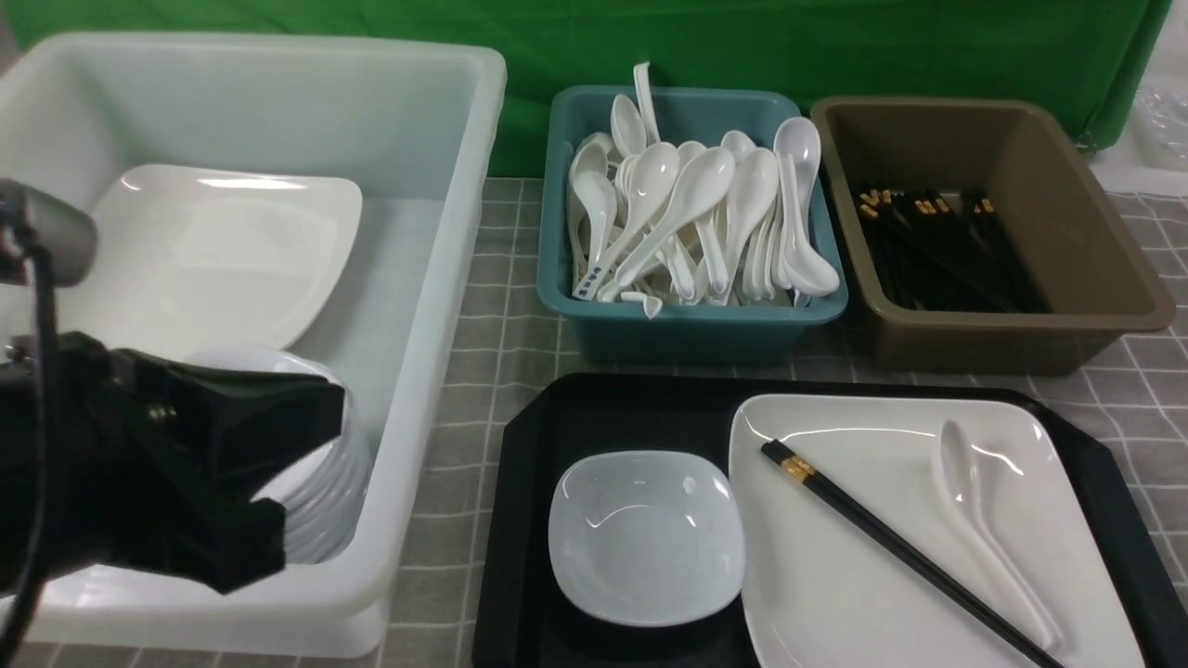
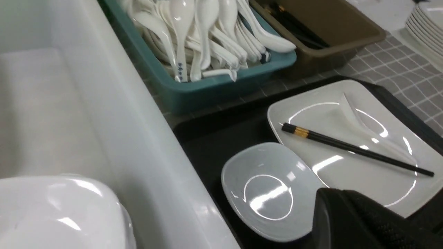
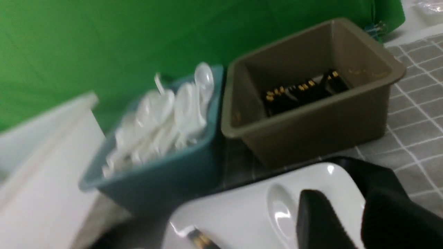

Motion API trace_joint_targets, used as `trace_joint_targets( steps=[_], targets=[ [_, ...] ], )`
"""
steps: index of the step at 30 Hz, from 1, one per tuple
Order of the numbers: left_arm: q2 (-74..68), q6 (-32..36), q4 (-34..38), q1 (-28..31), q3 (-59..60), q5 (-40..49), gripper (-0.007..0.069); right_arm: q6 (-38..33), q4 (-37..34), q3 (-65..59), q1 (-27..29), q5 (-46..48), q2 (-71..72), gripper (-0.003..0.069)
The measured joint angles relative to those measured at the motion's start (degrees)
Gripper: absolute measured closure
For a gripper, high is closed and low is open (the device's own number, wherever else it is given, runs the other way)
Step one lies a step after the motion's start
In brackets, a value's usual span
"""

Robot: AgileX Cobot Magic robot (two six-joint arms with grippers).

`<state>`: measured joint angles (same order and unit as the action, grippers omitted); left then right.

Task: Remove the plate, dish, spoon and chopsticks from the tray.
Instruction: Use the right arm to grab a soup spoon from the plate

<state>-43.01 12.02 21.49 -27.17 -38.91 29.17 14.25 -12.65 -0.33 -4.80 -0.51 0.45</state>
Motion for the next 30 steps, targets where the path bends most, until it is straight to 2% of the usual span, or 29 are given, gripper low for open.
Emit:
trace_joint_targets(
  steps=[3,6,8,10,14,17,21,23,30],
  targets=[
    [-1.08,0.00,0.00,-0.44,0.00,0.00,0.0617,4.88,-0.40,0.00,0.00,-5.12,0.00,0.0422],
    [-1.29,0.28,-0.68,-0.44,-0.05,-0.05,0.0617,5.49,-0.74,3.00,-0.84,0.51,-2.40,0.0422],
    [-1.29,0.71,-0.91,-0.44,-0.05,-0.05,0.0617,2.58,-0.82,6.18,-1.71,5.16,-5.99,0.0422],
    [-1.41,1.73,-1.05,-0.44,-0.05,-0.17,0.0617,-7.67,-0.82,15.17,-4.32,15.46,-16.61,0.0422],
    [-1.36,4.52,-0.87,-0.44,-0.05,-0.48,0.0617,-20.72,-0.76,29.63,-7.54,30.12,-37.52,0.0421],
    [-0.31,5.90,-0.06,-0.44,-0.05,-0.52,0.0617,-24.10,-0.52,36.96,-7.93,36.54,-50.20,0.0421],
    [3.24,7.38,1.38,-0.44,-0.05,-0.59,0.0617,-25.19,1.26,43.49,-7.93,39.69,-64.33,0.0421],
    [7.48,7.52,3.85,-0.44,-0.06,-0.54,0.0617,-24.98,4.69,48.08,-7.93,40.51,-74.84,0.0421],
    [16.78,7.56,6.17,-0.44,-0.11,1.89,0.0617,-21.89,11.47,54.29,-7.93,40.85,-89.69,0.0421]
  ],
)
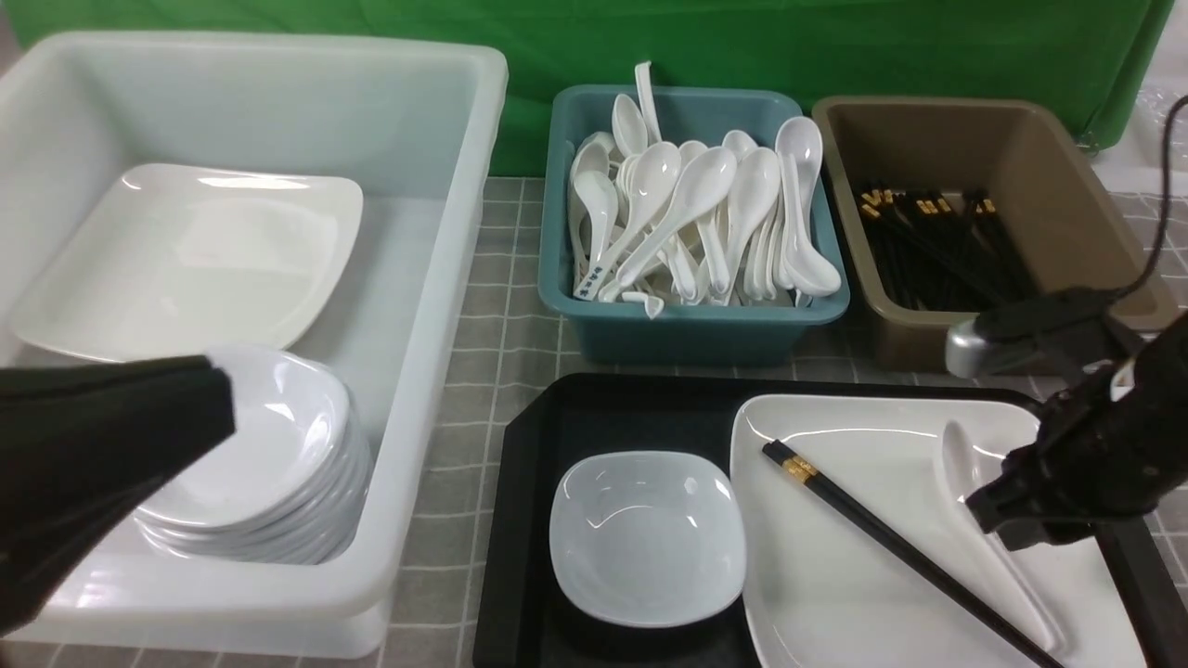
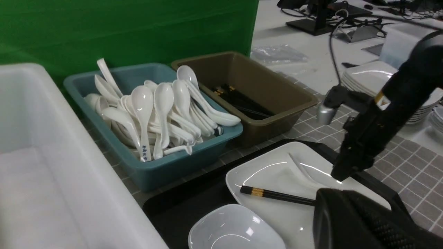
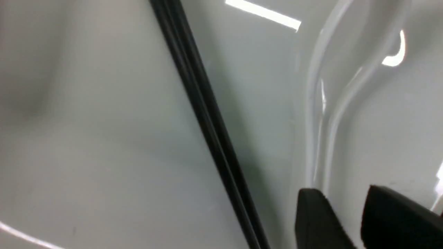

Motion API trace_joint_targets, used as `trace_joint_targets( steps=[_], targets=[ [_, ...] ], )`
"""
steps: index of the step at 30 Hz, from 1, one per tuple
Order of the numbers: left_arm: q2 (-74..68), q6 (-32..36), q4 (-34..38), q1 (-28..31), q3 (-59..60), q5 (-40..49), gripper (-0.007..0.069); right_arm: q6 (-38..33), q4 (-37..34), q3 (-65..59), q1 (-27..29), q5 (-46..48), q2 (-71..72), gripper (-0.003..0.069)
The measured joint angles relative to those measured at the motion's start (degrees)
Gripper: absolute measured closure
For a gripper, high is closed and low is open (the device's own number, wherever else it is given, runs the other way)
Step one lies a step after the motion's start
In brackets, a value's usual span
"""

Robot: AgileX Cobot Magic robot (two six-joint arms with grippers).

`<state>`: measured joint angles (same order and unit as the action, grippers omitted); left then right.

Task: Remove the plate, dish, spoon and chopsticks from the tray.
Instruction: Use the right arm to grab a soup spoon from the plate, then use the right arm to put the soup spoon into the small storage box in the middle

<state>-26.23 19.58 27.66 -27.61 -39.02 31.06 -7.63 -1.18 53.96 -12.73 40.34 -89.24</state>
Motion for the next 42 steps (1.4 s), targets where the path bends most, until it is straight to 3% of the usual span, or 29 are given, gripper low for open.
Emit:
trace_joint_targets(
  steps=[5,8,11,15,18,24,32,37,42],
  targets=[
    [2.50,0.01,0.00,0.00,0.00,1.07,0.0617,0.57,0.66,0.58,0.00,-1.93,-4.41,0.0414],
    [2.56,0.01,0.00,0.00,0.00,1.27,0.0617,0.64,0.72,0.58,0.05,-2.25,-6.27,0.0365],
    [2.56,0.01,0.00,0.00,0.00,1.26,0.0617,0.69,0.73,0.58,0.05,-2.49,-7.94,0.0268],
    [2.56,0.01,0.00,0.00,0.00,1.26,0.0617,0.69,0.78,0.58,0.05,-3.00,-9.02,0.0256],
    [2.56,0.01,-0.05,0.00,0.00,1.26,0.0617,0.75,0.66,0.87,0.05,-2.80,-10.10,0.0304],
    [2.56,0.01,-0.10,0.00,0.00,1.26,0.0617,0.50,1.18,1.65,0.10,-2.25,-10.81,0.0497],
    [2.56,0.01,-0.41,0.00,0.00,1.29,0.0617,0.15,-0.15,1.24,-0.80,-2.24,-2.52,0.0502],
    [2.56,0.17,-0.61,0.00,0.00,-1.34,0.0617,-5.75,-11.31,7.53,-5.79,-10.65,4.71,0.0502],
    [2.56,0.23,-0.93,0.00,0.00,-3.70,0.0617,-6.10,-16.29,18.74,-6.39,-17.73,-1.63,0.0502]
  ],
)
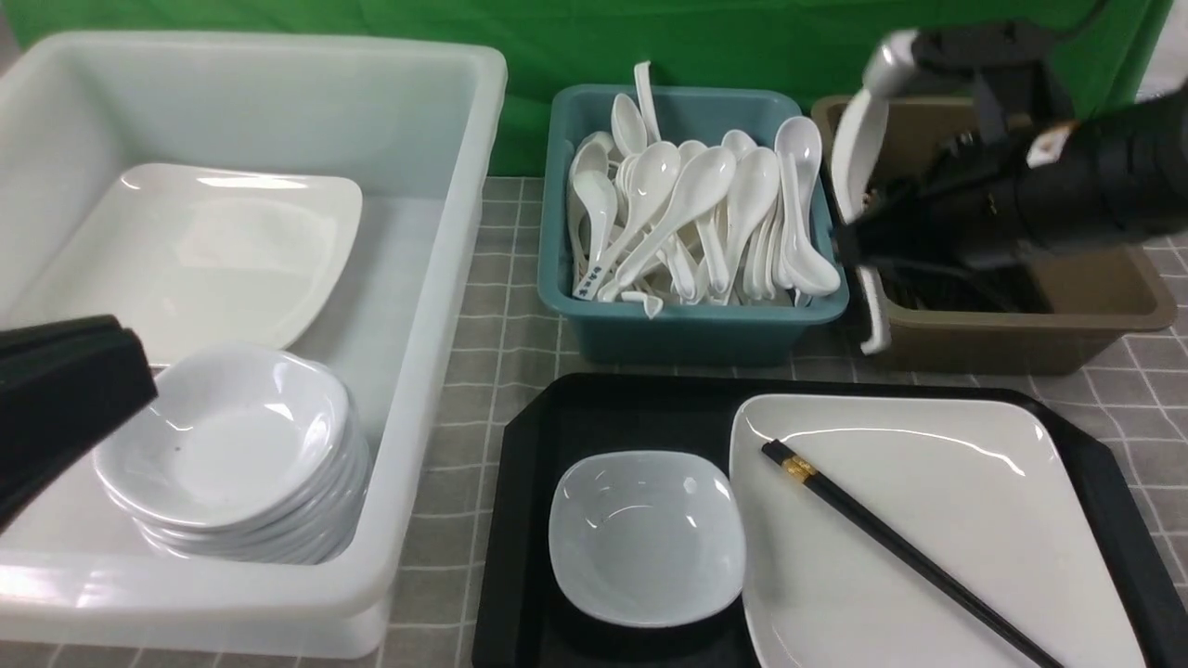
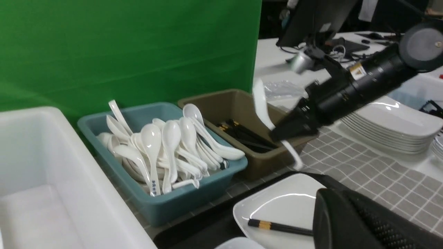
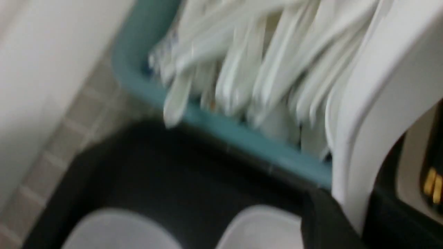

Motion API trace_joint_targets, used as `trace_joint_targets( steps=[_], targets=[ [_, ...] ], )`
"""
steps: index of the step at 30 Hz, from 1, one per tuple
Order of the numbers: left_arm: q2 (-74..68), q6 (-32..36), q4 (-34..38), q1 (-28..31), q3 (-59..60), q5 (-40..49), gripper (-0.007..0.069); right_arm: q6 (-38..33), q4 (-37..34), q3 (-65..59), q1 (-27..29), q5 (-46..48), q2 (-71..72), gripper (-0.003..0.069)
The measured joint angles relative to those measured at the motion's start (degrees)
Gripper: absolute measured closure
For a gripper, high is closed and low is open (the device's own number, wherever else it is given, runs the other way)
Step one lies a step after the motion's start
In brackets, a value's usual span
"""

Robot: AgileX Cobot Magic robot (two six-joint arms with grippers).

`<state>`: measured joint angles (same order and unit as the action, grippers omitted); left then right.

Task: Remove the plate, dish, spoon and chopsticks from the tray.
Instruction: Use the right arm to put the soup spoon into the small storage box in the middle, then use the right arm to grab a pair of chopsticks from the plate

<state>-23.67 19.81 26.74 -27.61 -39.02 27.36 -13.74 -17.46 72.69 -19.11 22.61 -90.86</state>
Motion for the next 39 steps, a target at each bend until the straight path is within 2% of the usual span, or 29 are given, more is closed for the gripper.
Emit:
trace_joint_targets(
  steps=[4,8,10,15,17,19,22,27,30,34,39],
  targets=[
    [0.00,0.00,-0.39,0.00,0.00,0.00,0.0617,0.04,-1.44,12.51,0.00,-2.70,-11.31,0.0502],
    [0.00,0.00,-1.65,0.00,0.00,0.21,0.0617,2.93,-1.71,29.78,0.00,-2.48,-25.51,0.0494],
    [0.00,0.00,-1.79,0.00,0.00,0.48,0.0617,4.73,-1.79,36.97,0.00,-2.27,-30.66,0.0441],
    [0.00,0.00,-1.84,0.00,0.00,0.73,0.0617,7.40,-1.79,43.65,0.25,1.60,-35.26,0.0195],
    [0.00,-0.05,-1.90,0.00,0.00,1.32,0.0617,8.00,-1.79,43.83,0.54,3.97,-34.93,0.0150],
    [0.00,-0.10,-2.31,0.00,0.00,1.75,0.0617,7.94,-1.65,43.94,1.02,7.18,-33.95,0.0144],
    [0.00,-0.10,-2.67,0.00,0.00,2.10,0.0617,5.16,0.69,44.13,1.82,17.13,-29.89,0.0218],
    [0.00,-0.10,-2.87,0.00,0.00,2.21,0.0617,0.92,4.40,44.39,1.95,32.74,-22.43,0.0425],
    [0.00,-0.10,-3.41,0.00,0.00,2.21,0.0617,0.29,5.90,44.41,1.95,40.96,-18.75,0.0512],
    [0.00,-0.10,-3.72,0.00,0.00,2.21,0.0617,0.61,7.93,41.96,1.95,44.17,-13.70,0.0545],
    [0.00,-0.10,-4.01,0.00,0.00,2.52,0.0617,0.61,9.97,26.07,1.89,44.12,-2.33,0.0531]
  ],
)
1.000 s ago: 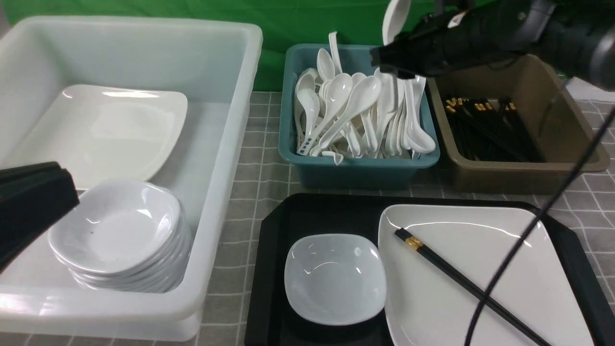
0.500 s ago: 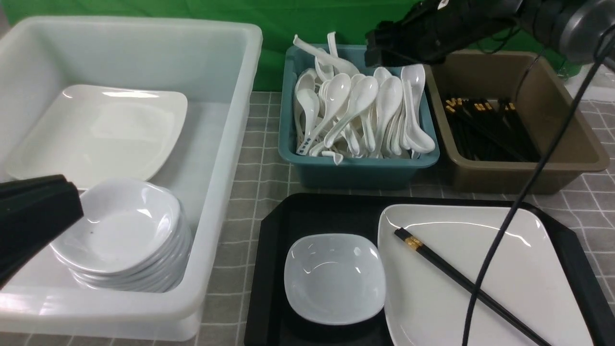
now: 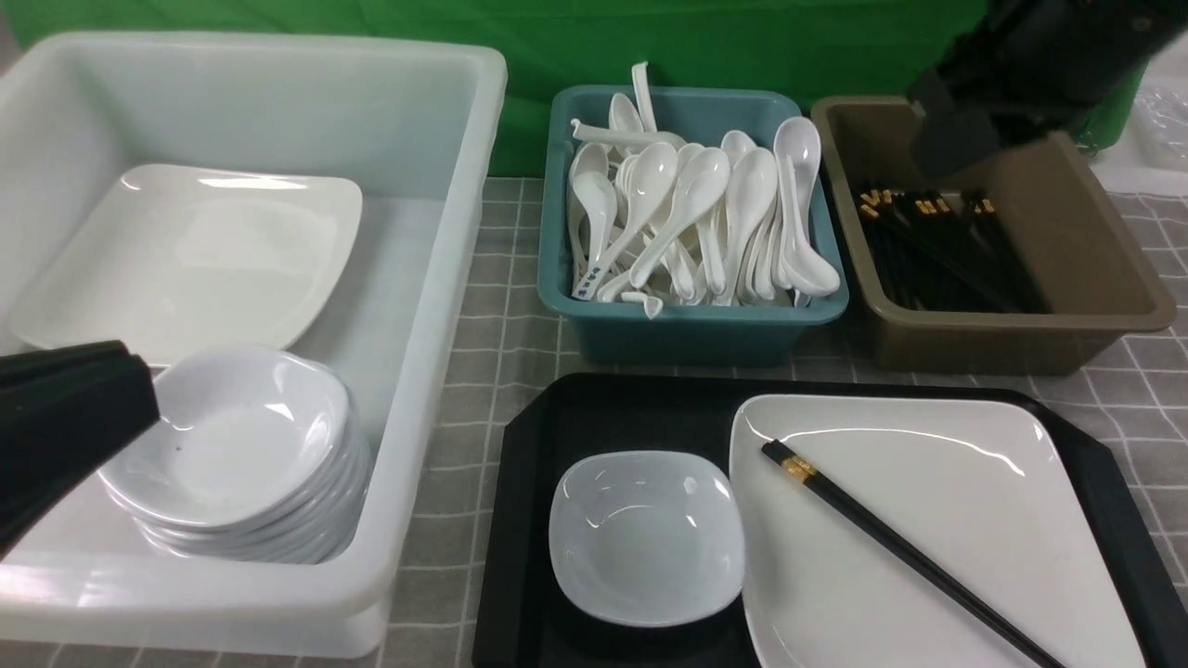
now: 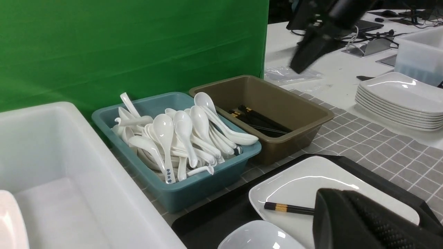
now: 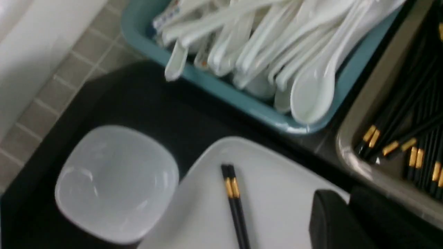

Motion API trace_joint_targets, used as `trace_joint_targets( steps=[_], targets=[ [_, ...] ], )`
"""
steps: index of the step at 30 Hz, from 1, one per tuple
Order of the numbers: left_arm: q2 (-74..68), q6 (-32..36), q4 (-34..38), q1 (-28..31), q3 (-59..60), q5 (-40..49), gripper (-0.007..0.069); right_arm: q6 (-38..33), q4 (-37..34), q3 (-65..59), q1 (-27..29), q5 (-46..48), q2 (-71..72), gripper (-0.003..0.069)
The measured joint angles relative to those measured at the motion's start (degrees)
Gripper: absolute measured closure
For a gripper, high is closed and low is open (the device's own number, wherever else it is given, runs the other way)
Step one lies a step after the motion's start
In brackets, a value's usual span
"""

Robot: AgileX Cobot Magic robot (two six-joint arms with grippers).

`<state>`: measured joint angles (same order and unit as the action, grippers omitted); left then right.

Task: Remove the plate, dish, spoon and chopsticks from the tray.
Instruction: Use the right arm to grab a pair of chopsticks from the plate

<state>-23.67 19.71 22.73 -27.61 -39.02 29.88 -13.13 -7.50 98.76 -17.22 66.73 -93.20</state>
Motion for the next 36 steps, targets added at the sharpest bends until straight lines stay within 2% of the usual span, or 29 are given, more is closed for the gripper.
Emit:
trace_joint_targets(
  steps=[2,4,6,7,10,11,12,18,23,26,32,36],
  targets=[
    [0.00,0.00,-0.17,0.00,0.00,0.26,0.0617,0.00,2.22,-13.06,0.00,-0.12,6.87,0.0479],
    [0.00,0.00,-0.17,0.00,0.00,0.43,0.0617,0.07,3.18,-18.40,0.00,-0.22,9.10,0.0446],
    [0.00,0.05,-0.35,0.00,0.00,1.79,0.0617,0.18,5.08,-32.73,0.05,-2.73,13.21,0.0330],
    [0.00,0.05,-0.37,0.00,0.00,2.29,0.0617,0.16,5.40,-36.23,0.05,-4.02,13.55,0.0304],
    [0.00,0.05,-0.37,0.00,0.00,3.59,0.0617,0.19,5.75,-46.15,0.05,-13.32,13.86,0.0190],
    [0.00,0.05,-0.37,0.00,0.00,3.60,0.0617,0.19,5.75,-46.70,0.05,-14.00,13.86,0.0185],
    [0.00,0.05,-0.37,0.00,0.00,3.91,0.0617,0.19,5.75,-50.79,0.05,-19.96,13.23,0.0151],
    [0.00,0.00,-0.26,0.00,0.00,4.02,0.0617,0.19,5.82,-54.08,0.05,-31.65,6.91,0.0134],
    [0.00,0.00,-0.02,0.00,0.00,4.02,0.0617,0.19,5.88,-54.08,0.05,-38.20,1.76,0.0134],
    [0.00,0.00,-0.02,0.00,0.00,4.08,0.0617,0.19,5.66,-53.24,0.05,-39.02,0.32,0.0137],
    [0.00,0.00,0.02,0.00,0.00,4.27,0.0617,0.19,4.29,-50.04,-0.02,-39.04,-2.30,0.0232],
    [0.00,-0.10,0.39,0.00,0.00,4.34,0.0617,0.05,4.23,-48.93,-0.88,-39.26,-2.96,0.0253]
  ],
)
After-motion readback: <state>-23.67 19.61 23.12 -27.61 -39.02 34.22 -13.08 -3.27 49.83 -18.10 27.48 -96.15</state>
